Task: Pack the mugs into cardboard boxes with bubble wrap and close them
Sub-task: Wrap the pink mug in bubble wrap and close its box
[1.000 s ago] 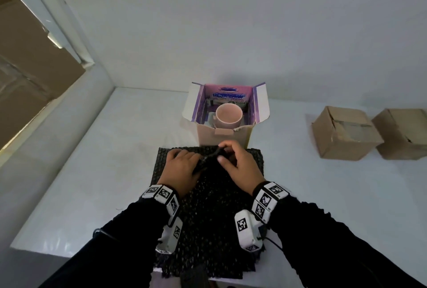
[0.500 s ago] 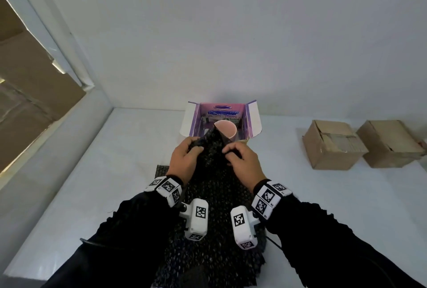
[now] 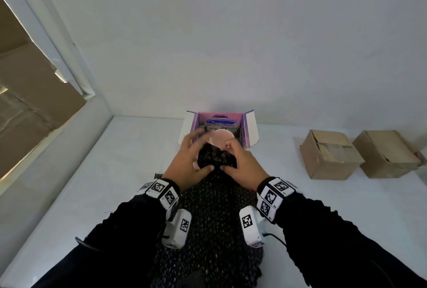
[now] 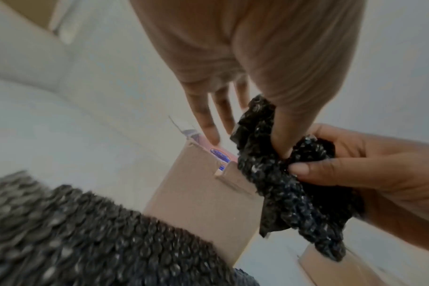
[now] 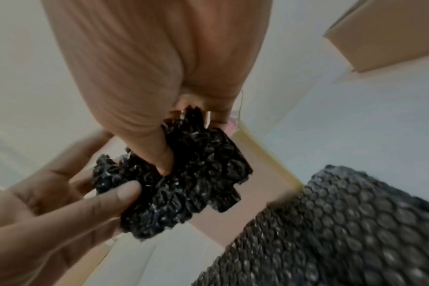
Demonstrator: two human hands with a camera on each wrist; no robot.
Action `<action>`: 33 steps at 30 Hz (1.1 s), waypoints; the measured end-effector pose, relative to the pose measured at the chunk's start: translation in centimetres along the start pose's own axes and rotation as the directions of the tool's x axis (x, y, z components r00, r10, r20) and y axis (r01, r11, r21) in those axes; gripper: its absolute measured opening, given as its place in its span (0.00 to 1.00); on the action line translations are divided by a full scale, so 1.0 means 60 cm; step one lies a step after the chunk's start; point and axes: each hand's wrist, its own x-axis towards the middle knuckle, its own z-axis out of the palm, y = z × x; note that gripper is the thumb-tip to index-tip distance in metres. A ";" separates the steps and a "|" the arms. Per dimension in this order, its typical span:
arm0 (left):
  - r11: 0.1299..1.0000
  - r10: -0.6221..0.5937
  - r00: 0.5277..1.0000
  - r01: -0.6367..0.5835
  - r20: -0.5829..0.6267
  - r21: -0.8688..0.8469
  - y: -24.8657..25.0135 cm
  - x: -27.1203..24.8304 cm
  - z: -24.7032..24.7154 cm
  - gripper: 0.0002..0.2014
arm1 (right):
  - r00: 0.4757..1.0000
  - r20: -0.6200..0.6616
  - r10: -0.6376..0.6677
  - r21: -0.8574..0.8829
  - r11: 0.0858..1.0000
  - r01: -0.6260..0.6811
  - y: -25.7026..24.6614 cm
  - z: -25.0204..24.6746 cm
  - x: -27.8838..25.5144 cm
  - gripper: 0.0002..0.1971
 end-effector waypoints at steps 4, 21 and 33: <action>0.991 0.012 0.998 -0.019 0.054 0.131 -0.002 0.031 -0.003 0.22 | 0.997 0.044 -0.057 -0.097 0.993 0.061 0.007 -0.034 0.024 0.21; 0.877 -0.135 0.973 0.206 -0.189 0.434 -0.043 0.179 -0.006 0.08 | 0.989 -0.079 -0.122 -0.426 0.901 0.077 0.001 -0.087 0.245 0.14; 0.600 -0.024 1.000 0.028 -0.017 0.799 -0.130 0.178 0.023 0.03 | 0.933 0.299 0.199 -0.581 0.814 0.012 0.049 -0.022 0.302 0.14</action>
